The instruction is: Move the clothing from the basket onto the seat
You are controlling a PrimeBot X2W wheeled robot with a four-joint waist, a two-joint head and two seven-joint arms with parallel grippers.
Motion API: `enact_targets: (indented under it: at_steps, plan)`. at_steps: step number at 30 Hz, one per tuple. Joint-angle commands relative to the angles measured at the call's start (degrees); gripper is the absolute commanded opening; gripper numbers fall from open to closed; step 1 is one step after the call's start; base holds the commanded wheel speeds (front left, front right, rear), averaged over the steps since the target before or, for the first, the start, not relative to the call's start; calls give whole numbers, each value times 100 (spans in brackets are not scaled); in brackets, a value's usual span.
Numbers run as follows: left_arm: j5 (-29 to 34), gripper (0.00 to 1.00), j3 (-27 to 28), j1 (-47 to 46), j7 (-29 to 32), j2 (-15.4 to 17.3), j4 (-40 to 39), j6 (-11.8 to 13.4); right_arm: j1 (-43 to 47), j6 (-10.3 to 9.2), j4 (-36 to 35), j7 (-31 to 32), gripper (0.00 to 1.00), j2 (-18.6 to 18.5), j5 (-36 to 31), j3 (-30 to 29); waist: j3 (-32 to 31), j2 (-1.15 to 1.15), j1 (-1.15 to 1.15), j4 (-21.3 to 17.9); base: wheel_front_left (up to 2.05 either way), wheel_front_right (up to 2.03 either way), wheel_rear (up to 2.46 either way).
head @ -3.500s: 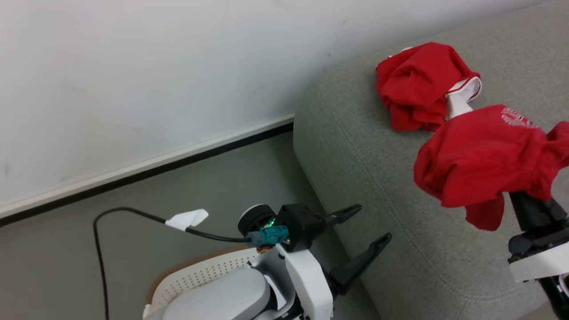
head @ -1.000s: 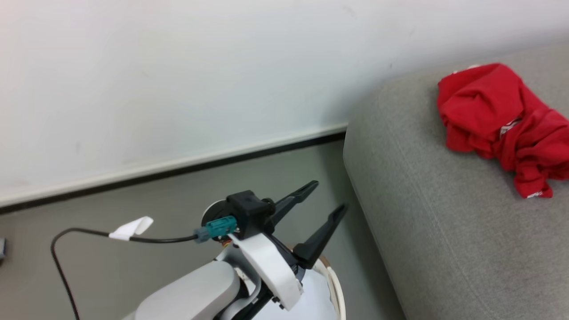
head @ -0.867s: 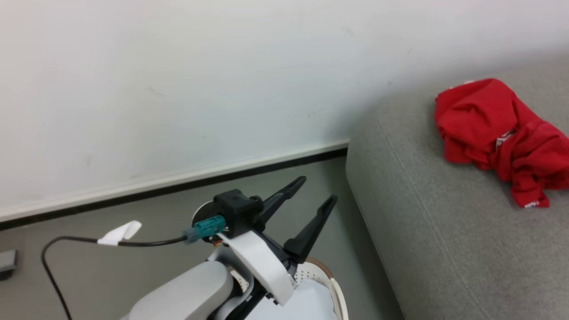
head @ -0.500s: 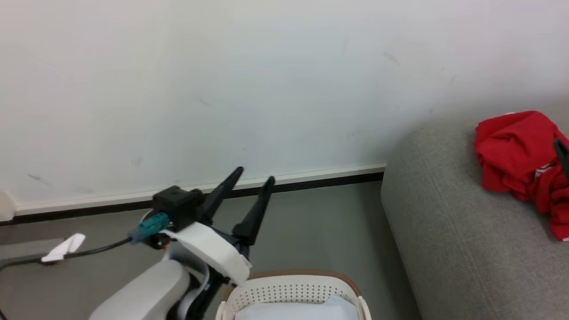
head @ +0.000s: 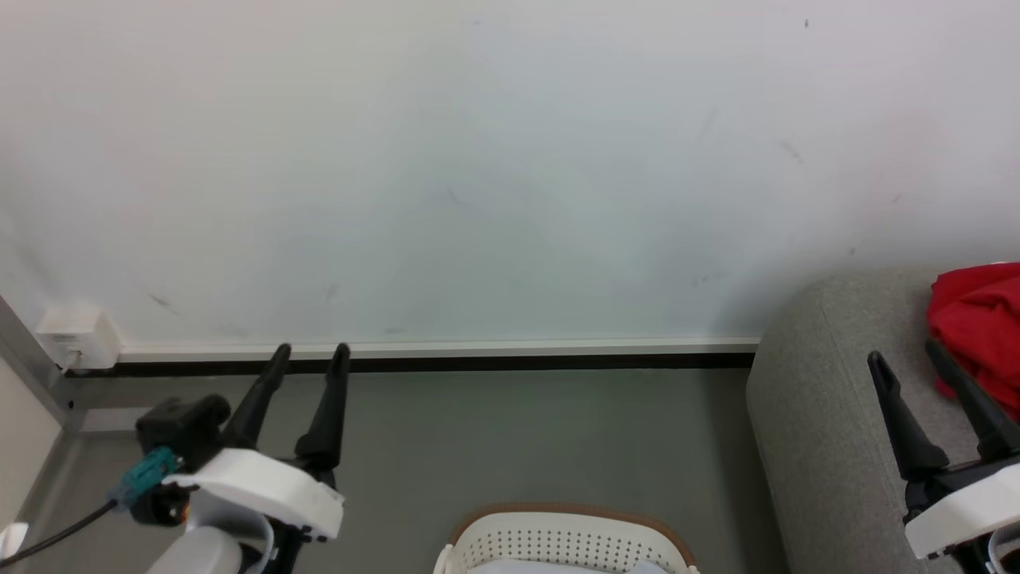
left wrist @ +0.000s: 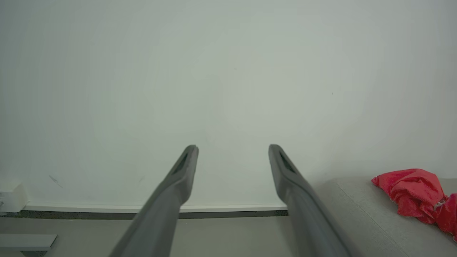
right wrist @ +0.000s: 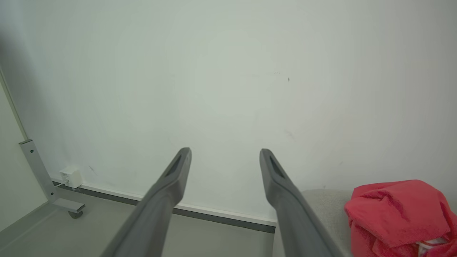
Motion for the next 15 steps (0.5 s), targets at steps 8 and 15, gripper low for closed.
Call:
enact_targets:
  at_steps: [8,15]
  plan:
    - [519,100,1239,1122,0,-469,55,-131,788,-14,71,-623,100,521,-303,-102,-118,0,1,105,0,0,0]
    - [1073,100,1972,1745,-1,-1053,195,-429,1176,-14,171,-771,100,1024,-767,-403,-86,0,1,104,0,0,0]
